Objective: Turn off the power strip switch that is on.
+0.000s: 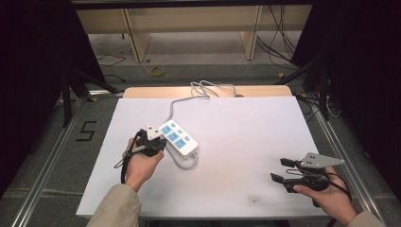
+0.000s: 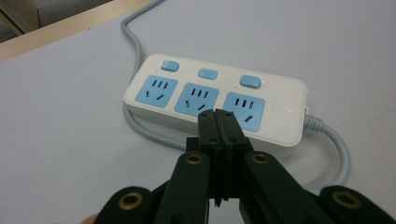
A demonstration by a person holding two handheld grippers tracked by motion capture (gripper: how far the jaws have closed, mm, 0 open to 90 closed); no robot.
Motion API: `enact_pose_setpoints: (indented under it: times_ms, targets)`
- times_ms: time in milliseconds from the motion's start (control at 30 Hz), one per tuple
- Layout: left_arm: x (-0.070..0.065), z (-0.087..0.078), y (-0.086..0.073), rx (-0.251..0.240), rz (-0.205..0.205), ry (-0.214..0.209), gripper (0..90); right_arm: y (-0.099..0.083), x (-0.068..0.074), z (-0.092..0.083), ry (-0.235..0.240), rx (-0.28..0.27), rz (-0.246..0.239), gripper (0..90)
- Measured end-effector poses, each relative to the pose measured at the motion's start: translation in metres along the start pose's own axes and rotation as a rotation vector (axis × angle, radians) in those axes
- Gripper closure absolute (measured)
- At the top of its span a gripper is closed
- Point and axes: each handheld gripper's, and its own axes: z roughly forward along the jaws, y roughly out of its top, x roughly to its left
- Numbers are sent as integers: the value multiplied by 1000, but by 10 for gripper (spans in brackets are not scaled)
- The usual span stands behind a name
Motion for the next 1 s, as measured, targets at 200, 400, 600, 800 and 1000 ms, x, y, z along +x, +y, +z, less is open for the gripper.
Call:
enact_pose_setpoints:
  times_ms: [200,400,600,800,1000]
  targets:
    - [1,3,3,2,4,5,900,0,1,0,2,2,0,298]
    - [2,8,7,3,8,9,900,0,0,0,2,7,1,299]
    - [4,12,12,0,7,22,900,0,0,1,4,12,-1,298]
    - [7,16,16,0,-1,25,900,0,1,1,4,12,1,298]
    - [8,20,18,5,3,27,900,0,0,1,4,12,1,298]
